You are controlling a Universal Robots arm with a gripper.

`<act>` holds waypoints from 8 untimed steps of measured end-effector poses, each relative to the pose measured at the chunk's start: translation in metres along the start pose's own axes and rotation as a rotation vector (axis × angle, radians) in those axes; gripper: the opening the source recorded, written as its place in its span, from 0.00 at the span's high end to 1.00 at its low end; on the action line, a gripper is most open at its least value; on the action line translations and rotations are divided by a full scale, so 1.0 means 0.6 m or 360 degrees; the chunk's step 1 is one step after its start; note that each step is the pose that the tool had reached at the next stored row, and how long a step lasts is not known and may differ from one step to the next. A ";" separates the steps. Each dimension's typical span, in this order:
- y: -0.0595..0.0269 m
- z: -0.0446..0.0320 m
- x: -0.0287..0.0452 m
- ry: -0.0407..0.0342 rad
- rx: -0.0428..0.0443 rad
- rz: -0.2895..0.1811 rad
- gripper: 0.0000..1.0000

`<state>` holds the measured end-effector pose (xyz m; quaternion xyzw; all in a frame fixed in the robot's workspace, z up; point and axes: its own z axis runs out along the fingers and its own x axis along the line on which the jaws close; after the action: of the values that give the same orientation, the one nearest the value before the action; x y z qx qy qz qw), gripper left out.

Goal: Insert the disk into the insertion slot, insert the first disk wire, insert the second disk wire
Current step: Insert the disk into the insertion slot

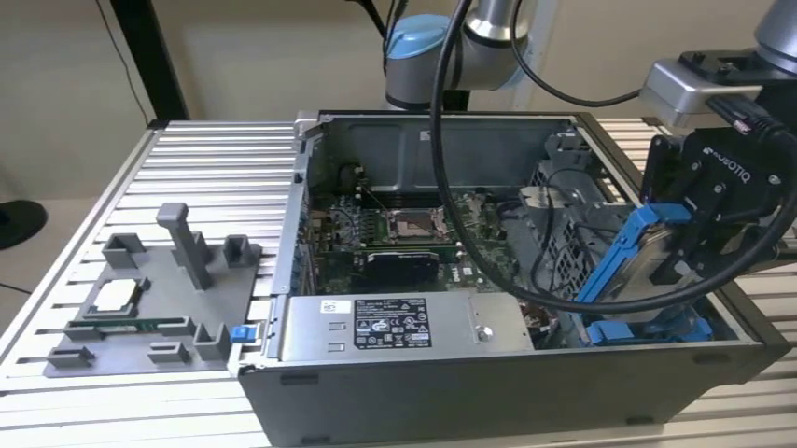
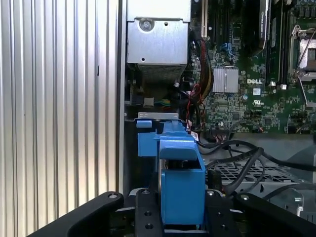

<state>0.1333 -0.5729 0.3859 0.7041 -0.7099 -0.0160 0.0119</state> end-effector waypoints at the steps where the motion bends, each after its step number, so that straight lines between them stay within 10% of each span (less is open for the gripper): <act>1: 0.000 0.000 0.000 0.0000 0.0000 0.0000 1.00; 2: 0.000 0.000 0.000 0.0000 0.0000 0.0000 1.00; 3: 0.000 0.000 0.000 0.0000 0.0000 0.0000 0.00; 8: 0.000 -0.011 0.000 -0.0001 0.0000 0.0000 0.00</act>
<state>0.1333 -0.5729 0.3925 0.7040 -0.7099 -0.0162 0.0118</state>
